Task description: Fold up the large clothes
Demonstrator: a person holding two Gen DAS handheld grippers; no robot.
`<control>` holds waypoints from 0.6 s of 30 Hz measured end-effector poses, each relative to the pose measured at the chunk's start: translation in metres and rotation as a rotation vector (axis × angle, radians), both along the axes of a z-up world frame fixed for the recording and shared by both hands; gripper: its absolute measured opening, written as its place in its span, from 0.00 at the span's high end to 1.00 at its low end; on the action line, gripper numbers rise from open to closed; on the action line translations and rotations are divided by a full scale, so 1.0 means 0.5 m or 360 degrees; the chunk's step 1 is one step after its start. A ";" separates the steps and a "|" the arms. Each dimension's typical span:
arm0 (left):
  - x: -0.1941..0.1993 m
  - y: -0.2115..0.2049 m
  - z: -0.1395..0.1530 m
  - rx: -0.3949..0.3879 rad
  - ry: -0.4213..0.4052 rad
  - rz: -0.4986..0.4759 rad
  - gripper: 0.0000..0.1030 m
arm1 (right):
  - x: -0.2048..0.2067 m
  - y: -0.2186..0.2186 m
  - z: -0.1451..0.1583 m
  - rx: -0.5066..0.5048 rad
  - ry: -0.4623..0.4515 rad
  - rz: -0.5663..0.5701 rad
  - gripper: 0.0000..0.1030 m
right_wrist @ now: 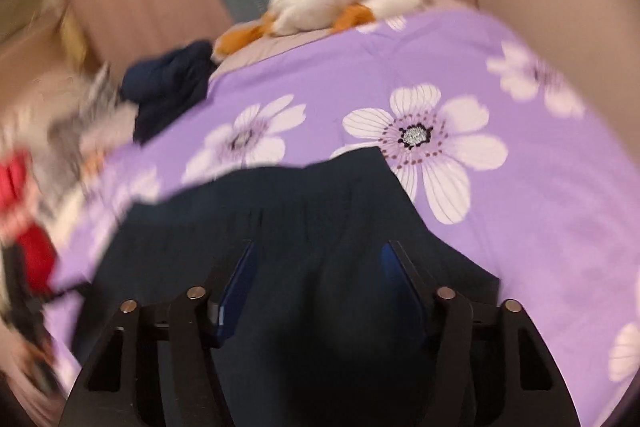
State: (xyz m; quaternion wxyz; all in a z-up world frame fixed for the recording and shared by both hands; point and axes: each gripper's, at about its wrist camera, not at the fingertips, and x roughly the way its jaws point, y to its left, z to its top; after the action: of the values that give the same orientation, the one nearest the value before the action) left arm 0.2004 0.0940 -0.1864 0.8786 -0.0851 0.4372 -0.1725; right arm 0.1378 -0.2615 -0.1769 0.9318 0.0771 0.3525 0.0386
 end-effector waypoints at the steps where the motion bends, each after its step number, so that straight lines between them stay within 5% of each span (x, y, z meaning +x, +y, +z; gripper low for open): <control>1: -0.012 -0.007 -0.006 0.0038 -0.0016 0.0000 0.38 | -0.016 0.017 -0.007 -0.0064 -0.0001 0.0036 0.38; 7: -0.047 -0.037 -0.057 0.0200 -0.0023 -0.0035 0.38 | -0.054 0.061 -0.065 -0.0221 0.0073 0.0097 0.39; 11: -0.058 -0.030 -0.076 0.0186 -0.0002 -0.0040 0.38 | -0.071 0.062 -0.093 -0.0294 0.0101 0.0083 0.39; 18: -0.083 -0.023 -0.088 0.0125 0.0030 -0.0018 0.38 | -0.090 0.033 -0.128 -0.0148 0.0157 0.0066 0.39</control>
State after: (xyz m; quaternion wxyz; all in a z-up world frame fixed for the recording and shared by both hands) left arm 0.1591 0.0824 -0.2304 0.8761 -0.0496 0.4523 -0.1595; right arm 0.0926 -0.2452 -0.2410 0.9150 0.0282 0.4008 0.0377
